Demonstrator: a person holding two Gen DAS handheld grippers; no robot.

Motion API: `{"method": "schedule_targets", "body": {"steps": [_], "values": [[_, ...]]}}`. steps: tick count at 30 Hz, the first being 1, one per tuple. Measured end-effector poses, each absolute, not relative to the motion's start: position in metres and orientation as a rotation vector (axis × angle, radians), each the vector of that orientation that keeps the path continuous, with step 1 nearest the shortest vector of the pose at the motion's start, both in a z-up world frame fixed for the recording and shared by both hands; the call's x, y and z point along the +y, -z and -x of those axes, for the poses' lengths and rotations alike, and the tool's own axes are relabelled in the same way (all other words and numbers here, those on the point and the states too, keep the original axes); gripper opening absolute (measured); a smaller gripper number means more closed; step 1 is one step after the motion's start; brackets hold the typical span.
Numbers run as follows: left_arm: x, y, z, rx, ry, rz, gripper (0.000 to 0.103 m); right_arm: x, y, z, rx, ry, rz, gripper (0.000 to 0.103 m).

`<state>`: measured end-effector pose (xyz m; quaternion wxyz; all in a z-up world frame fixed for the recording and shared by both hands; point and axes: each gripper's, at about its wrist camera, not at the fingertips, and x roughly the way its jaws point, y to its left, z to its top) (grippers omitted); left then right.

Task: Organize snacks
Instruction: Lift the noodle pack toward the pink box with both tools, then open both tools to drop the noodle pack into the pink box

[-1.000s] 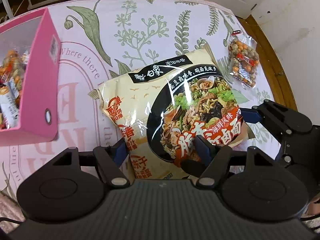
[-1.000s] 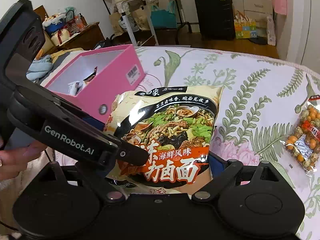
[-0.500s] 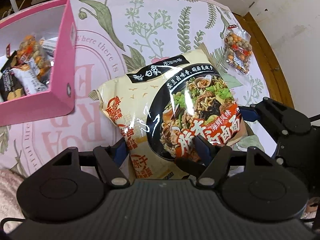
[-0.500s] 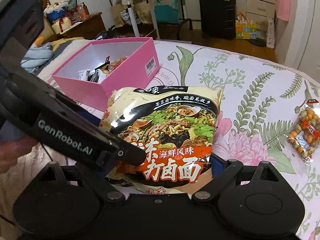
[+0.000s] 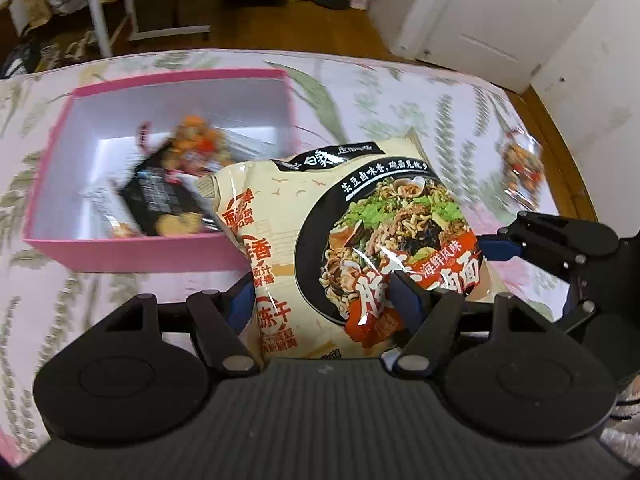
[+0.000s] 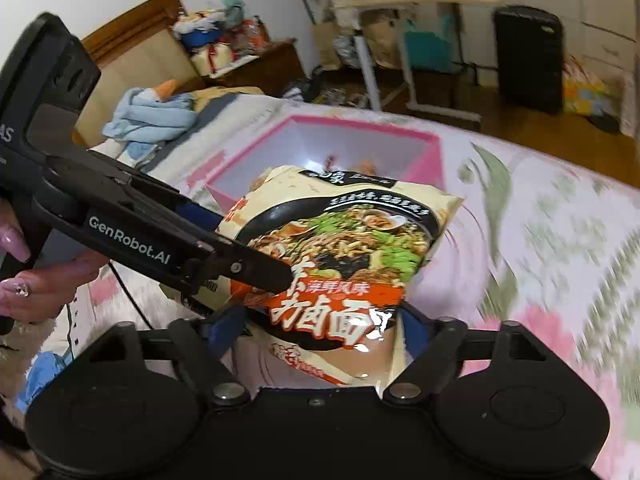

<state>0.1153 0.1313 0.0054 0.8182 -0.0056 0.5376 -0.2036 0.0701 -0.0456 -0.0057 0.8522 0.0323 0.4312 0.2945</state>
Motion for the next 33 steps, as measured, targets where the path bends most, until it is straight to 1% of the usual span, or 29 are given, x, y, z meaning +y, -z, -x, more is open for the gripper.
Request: {"method": "schedule_targets", "body": {"steps": [1,2,8,13,18,22,24,33], "values": [[0.141,-0.006,-0.123,1.148,0.418,0.022,0.069,-0.038,0.004,-0.078,0.9,-0.635,-0.056,0.077],[0.15,-0.007,-0.131,1.15,0.403,0.031,0.069,-0.03,0.003,-0.086,0.892,-0.646,-0.044,0.076],[0.193,-0.005,-0.18,1.119,0.326,0.027,0.069,0.016,0.007,-0.146,0.874,-0.673,0.0,0.075],[0.211,0.016,-0.224,1.121,0.295,0.029,0.069,0.036,0.027,-0.188,0.918,-0.609,-0.059,0.075],[0.211,0.045,-0.242,1.13,0.294,0.02,0.069,0.044,0.051,-0.205,0.984,-0.556,-0.06,0.076],[0.205,0.05,-0.237,1.093,0.232,-0.025,0.071,0.042,0.047,-0.197,0.953,-0.501,-0.002,0.077],[0.2,0.043,-0.228,1.053,0.237,-0.058,0.071,0.035,0.035,-0.185,0.908,-0.496,0.035,0.081],[0.179,-0.003,-0.185,1.004,0.317,-0.093,0.072,-0.047,-0.006,-0.124,0.813,-0.463,-0.092,0.081]]}}
